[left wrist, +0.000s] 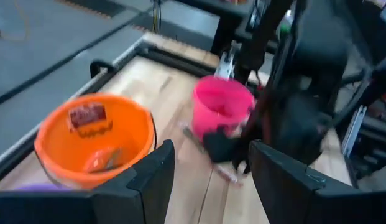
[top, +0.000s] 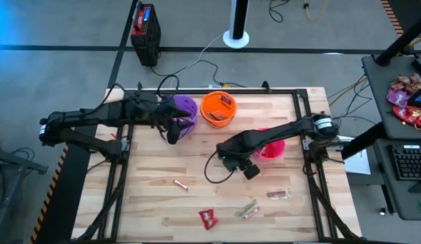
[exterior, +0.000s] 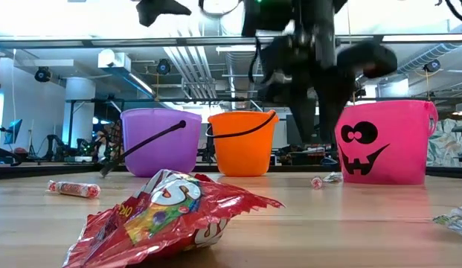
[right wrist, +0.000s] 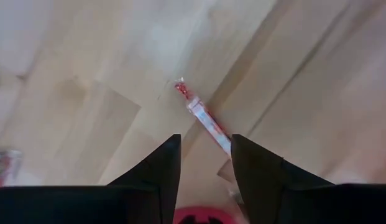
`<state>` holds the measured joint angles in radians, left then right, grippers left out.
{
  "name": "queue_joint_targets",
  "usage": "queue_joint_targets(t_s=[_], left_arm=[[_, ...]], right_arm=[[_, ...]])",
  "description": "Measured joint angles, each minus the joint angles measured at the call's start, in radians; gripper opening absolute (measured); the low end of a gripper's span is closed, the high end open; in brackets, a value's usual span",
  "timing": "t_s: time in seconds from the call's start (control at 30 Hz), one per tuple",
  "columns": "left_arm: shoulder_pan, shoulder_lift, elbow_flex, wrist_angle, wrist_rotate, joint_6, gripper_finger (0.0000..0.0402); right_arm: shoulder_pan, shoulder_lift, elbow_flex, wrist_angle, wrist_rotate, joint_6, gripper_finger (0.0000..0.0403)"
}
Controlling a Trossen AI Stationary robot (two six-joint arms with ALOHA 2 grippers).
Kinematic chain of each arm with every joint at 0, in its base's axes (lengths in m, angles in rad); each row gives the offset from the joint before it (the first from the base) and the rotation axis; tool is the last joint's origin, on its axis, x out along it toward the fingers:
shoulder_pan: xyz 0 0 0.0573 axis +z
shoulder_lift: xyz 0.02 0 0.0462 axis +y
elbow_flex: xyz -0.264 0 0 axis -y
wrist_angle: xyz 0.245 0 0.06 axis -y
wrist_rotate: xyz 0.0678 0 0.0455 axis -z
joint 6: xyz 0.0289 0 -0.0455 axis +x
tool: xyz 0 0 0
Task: Sort candy by brand, put in halloween buckets
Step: Put the white candy into the violet bucket
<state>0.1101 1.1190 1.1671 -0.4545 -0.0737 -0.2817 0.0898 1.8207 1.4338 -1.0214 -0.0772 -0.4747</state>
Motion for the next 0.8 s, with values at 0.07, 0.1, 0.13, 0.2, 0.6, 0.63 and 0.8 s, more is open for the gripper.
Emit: queue_joint_targets(t_s=[0.07,0.1,0.13,0.2,0.6,0.63,0.8], left_arm=[[0.0,0.0,0.021,0.01,-0.039,0.001,0.0189],[0.0,0.0,0.033,0.009,-0.065,0.001,0.0189],[0.0,0.001,0.047,0.007,-0.094,0.002,0.0189],[0.0,0.002,0.071,0.006,-0.144,0.007,0.0189],[0.0,-0.01,0.189,-0.065,-0.206,0.064,0.0189],[0.0,-0.01,0.19,-0.075,-0.205,0.064,0.0189],[0.0,-0.009,0.176,-0.102,-0.205,0.063,0.0189]], right_arm=[[0.0,0.035,0.0,0.005,-0.005,-0.017,0.0128],[0.0,0.048,0.0,0.009,-0.007,-0.024,0.0126],[0.0,0.061,-0.001,0.013,-0.006,-0.037,0.0124],[-0.001,0.087,-0.001,0.028,-0.006,-0.061,0.0121],[0.0,0.21,-0.001,0.079,0.044,-0.092,0.0075],[0.0,0.21,-0.001,0.086,0.044,-0.089,0.0064],[-0.004,0.185,-0.004,0.111,0.042,-0.029,0.0027]])
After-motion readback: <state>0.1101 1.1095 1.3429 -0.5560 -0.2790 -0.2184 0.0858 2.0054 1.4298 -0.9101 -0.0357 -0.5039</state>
